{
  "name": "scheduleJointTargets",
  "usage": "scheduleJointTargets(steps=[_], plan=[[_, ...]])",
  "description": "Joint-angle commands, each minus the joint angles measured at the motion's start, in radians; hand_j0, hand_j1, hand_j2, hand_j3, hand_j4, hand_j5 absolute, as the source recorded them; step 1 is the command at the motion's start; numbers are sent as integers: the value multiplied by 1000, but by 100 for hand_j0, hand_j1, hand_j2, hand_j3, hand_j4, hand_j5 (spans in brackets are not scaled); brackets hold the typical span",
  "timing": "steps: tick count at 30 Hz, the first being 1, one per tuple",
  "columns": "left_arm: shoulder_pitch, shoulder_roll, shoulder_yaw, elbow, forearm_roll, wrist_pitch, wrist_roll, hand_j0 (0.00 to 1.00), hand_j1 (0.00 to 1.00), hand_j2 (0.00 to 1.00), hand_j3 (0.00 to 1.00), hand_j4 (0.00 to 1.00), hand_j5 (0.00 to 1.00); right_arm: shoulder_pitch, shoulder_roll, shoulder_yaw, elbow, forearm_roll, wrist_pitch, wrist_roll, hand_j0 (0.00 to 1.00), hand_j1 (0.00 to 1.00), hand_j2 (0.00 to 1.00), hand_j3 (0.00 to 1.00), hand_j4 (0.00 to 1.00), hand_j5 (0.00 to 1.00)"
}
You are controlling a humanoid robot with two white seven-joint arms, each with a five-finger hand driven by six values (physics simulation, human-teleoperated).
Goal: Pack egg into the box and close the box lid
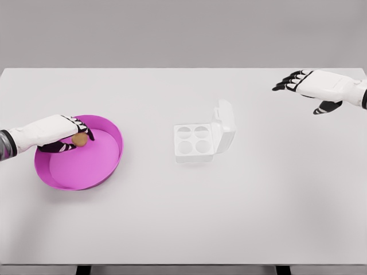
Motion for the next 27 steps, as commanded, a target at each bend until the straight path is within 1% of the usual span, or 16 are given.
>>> scheduleJointTargets(steps=[1, 8, 12, 20, 24, 26, 27], plan=[[0, 1, 0, 0, 4, 2, 0, 58, 58, 58, 58, 58, 58, 0, 0, -2, 0, -5, 1, 0, 100, 100, 100, 100, 100, 100], [0, 1, 0, 0, 4, 2, 0, 57, 57, 57, 57, 57, 57, -2, 1, 0, 0, -5, 1, 0, 100, 100, 100, 100, 100, 100], [0, 1, 0, 0, 4, 2, 0, 52, 52, 52, 52, 52, 52, -2, 0, 0, -2, -4, 1, 0, 100, 100, 100, 100, 100, 100], [0, 1, 3, -2, 7, 2, 0, 46, 46, 46, 46, 46, 46, -2, 0, -2, -15, 1, 1, 0, 100, 100, 100, 100, 100, 100], [-3, 1, 6, -5, 10, 2, 0, 44, 44, 44, 44, 44, 44, 3, -2, 1, -54, 2, 1, 0, 100, 100, 100, 100, 100, 100], [-3, 1, 8, -6, 12, 2, 0, 43, 43, 43, 43, 43, 43, 5, -2, 1, -66, 21, 1, 4, 100, 100, 100, 100, 100, 100], [-3, 1, 9, -9, 13, 2, 0, 43, 43, 43, 43, 43, 43, 11, -2, 0, -83, 34, 1, 24, 100, 100, 100, 100, 100, 100]])
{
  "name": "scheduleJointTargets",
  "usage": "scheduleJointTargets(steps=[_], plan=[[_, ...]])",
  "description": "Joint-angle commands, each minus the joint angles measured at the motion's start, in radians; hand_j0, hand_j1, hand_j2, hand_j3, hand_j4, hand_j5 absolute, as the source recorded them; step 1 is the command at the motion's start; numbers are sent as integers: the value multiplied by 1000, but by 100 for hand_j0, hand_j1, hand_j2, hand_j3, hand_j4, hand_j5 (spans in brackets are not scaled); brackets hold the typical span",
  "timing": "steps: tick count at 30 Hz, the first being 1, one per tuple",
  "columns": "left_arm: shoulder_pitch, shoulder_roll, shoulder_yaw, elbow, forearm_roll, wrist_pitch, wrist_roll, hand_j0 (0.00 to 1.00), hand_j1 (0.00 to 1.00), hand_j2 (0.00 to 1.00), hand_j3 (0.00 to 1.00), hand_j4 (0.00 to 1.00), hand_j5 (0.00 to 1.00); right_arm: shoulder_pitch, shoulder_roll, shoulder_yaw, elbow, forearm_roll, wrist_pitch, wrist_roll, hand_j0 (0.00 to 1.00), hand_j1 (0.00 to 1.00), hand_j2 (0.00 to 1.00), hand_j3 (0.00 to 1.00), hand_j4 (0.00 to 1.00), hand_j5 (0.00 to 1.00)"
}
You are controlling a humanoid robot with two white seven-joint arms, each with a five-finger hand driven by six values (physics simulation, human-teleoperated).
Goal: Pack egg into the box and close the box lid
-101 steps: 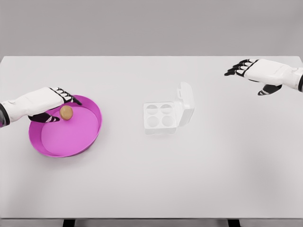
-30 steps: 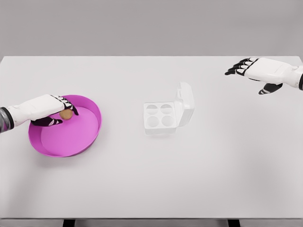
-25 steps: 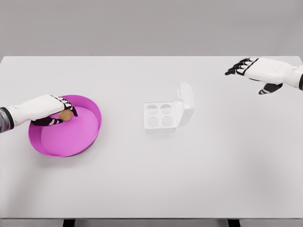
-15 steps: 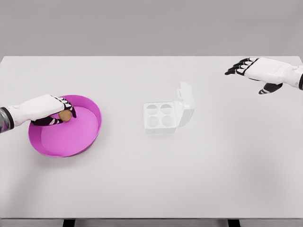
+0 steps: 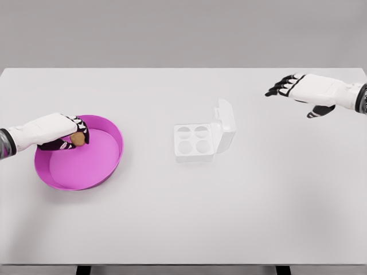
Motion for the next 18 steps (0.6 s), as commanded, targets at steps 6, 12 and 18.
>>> scheduleJointTargets(steps=[6, 12, 18], plan=[[0, -5, 4, -11, 9, 3, 1, 42, 42, 42, 42, 42, 42, 17, -52, -2, -41, 39, 1, 31, 100, 100, 100, 100, 100, 100], [0, -7, 6, -34, 9, 3, 1, 42, 42, 42, 42, 42, 42, 23, -133, -5, -189, 124, 1, 48, 100, 100, 100, 100, 100, 100], [-2, -21, 7, -57, 25, 3, 1, 42, 42, 42, 42, 42, 42, 48, -141, -4, -239, 130, 1, 78, 100, 100, 100, 100, 100, 100]])
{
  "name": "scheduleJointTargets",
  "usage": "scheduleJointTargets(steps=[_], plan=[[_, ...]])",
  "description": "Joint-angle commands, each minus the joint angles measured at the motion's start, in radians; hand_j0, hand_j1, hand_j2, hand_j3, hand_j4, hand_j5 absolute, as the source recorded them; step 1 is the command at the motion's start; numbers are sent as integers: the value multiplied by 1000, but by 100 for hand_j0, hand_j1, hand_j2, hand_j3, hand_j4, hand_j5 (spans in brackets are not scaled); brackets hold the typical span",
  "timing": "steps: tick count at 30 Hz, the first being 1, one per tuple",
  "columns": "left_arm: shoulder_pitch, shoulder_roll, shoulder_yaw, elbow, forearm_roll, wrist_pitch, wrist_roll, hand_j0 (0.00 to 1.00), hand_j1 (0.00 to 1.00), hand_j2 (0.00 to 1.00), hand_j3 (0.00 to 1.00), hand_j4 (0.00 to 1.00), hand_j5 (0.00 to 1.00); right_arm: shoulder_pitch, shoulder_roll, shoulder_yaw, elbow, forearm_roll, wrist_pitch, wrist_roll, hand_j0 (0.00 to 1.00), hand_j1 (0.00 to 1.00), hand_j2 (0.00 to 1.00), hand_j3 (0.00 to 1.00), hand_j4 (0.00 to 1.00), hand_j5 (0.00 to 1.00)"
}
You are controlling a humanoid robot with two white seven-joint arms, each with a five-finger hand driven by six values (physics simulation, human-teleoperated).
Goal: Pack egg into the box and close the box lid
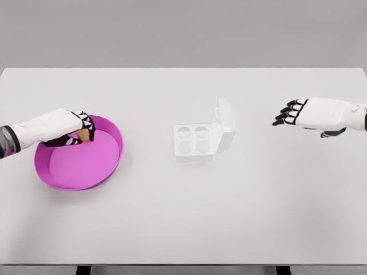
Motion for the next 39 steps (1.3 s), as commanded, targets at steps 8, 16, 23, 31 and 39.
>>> scheduleJointTargets(steps=[8, 16, 23, 31, 39], plan=[[-11, -3, 2, -44, 28, 3, 1, 42, 42, 42, 42, 42, 42, 21, 28, 0, -34, 10, 1, 6, 100, 100, 100, 100, 100, 100], [-17, -25, 2, -63, 38, 3, 1, 42, 42, 42, 42, 42, 42, 25, 26, -1, -42, 10, 1, 6, 100, 100, 100, 100, 100, 100], [-29, -65, 2, -75, 51, 3, 1, 42, 42, 42, 42, 42, 42, 23, 28, -1, -42, 12, 1, 6, 100, 100, 100, 100, 100, 100], [-38, -115, -5, -84, 52, 3, 1, 42, 42, 42, 42, 42, 42, 25, 25, -1, -42, 12, 1, 6, 100, 100, 100, 100, 100, 100], [-46, -163, -12, -84, 52, 3, 1, 42, 42, 42, 42, 42, 42, 25, 21, -1, -42, 12, 1, 6, 100, 100, 100, 100, 100, 100]])
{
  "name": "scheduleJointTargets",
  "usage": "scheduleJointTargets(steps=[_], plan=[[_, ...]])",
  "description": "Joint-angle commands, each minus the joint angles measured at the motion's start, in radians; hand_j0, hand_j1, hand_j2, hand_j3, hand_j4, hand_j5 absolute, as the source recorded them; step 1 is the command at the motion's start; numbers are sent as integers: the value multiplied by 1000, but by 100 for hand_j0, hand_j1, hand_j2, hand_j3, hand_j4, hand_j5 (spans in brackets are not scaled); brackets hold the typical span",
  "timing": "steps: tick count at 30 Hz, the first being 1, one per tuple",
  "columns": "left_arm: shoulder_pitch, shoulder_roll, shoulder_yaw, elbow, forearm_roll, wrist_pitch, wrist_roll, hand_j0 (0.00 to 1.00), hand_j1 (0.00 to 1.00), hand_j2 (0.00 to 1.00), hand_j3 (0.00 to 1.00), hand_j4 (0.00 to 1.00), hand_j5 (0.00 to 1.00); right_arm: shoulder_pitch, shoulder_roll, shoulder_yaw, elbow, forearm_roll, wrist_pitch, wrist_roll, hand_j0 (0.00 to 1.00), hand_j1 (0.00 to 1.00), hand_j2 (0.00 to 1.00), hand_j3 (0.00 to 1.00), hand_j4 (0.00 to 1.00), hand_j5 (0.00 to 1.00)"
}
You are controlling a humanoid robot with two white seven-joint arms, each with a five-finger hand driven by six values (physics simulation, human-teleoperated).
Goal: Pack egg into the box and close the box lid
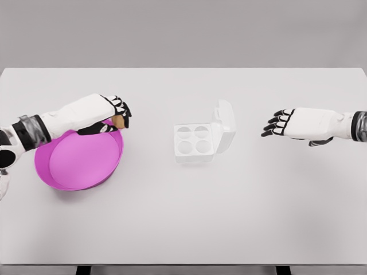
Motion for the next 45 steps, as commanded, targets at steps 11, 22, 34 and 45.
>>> scheduleJointTargets(steps=[11, 22, 34, 45], plan=[[2, -97, -4, -13, 7, 3, 1, 42, 42, 42, 42, 42, 42, 0, -2, -1, 4, -5, 1, 8, 100, 100, 100, 100, 100, 100], [0, -157, -37, -13, 2, 3, 1, 42, 42, 42, 42, 42, 42, 0, 5, -4, 21, -3, 1, 14, 100, 100, 100, 100, 100, 100], [0, -231, -47, -2, -27, 3, 1, 42, 42, 42, 42, 42, 42, 2, 7, -4, 38, -3, 1, 14, 100, 100, 100, 100, 100, 100], [-23, -304, -47, 58, -107, 3, 1, 42, 42, 42, 42, 42, 42, 3, 5, -3, 46, -3, 1, 13, 100, 100, 100, 100, 100, 100]])
